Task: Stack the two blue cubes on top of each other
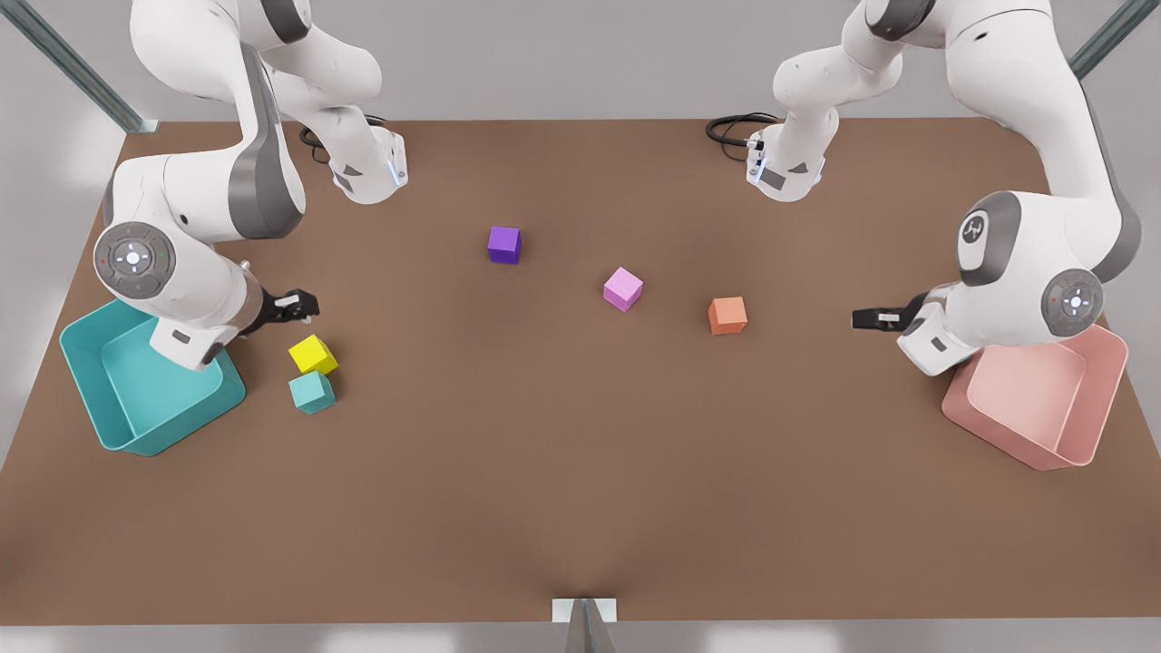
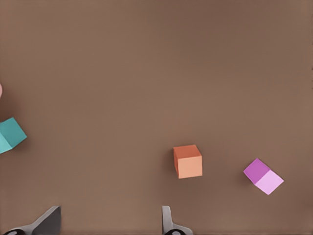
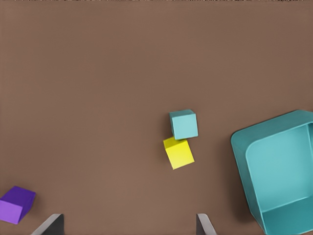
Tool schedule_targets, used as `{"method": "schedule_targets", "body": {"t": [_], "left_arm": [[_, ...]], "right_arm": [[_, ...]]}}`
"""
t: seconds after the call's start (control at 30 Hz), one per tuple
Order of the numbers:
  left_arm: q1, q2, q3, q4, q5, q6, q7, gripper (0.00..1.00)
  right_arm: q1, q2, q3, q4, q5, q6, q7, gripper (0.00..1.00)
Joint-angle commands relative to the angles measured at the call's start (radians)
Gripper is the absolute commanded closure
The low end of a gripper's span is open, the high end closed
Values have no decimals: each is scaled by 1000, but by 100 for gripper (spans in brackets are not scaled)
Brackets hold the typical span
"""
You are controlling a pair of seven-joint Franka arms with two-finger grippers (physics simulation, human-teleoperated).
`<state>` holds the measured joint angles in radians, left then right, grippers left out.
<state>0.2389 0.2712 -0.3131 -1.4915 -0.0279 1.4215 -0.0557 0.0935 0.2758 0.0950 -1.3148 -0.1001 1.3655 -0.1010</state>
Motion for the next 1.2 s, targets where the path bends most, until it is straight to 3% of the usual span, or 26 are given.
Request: {"method": "schedule_targets", "body": {"t": [0.0,0.1,0.13,0.33,0.4,0.67,0.8,1.17], "left_arm": [[2,0,-1,0,2,-13,-29,0],[2,2,-1,8,2,-13,-29,0],[2,0,-1,8,2,-13,-29,0],[-1,-1,-3,43,6,-13,-30,0],[2,-1,-1,43,5,-13,-30,0],[-3,3,-3,40,0,-38,-32,0],[8,5,3,40,5,-38,-30,0],[16,13,5,36,6,-72,-46,0]], "right_arm": [[0,-1,0,0,-1,24,-48,0],[11,14,6,-9,-41,21,-85,0],[12,80,8,3,-46,46,-91,0],[-129,327,2,-41,-59,392,-218,0],[-167,335,2,-121,-56,539,-270,0],[-178,301,3,-271,-47,589,-270,0],[-190,229,3,-442,-46,774,-270,0],[-202,241,2,-523,-44,830,-267,0]]}}
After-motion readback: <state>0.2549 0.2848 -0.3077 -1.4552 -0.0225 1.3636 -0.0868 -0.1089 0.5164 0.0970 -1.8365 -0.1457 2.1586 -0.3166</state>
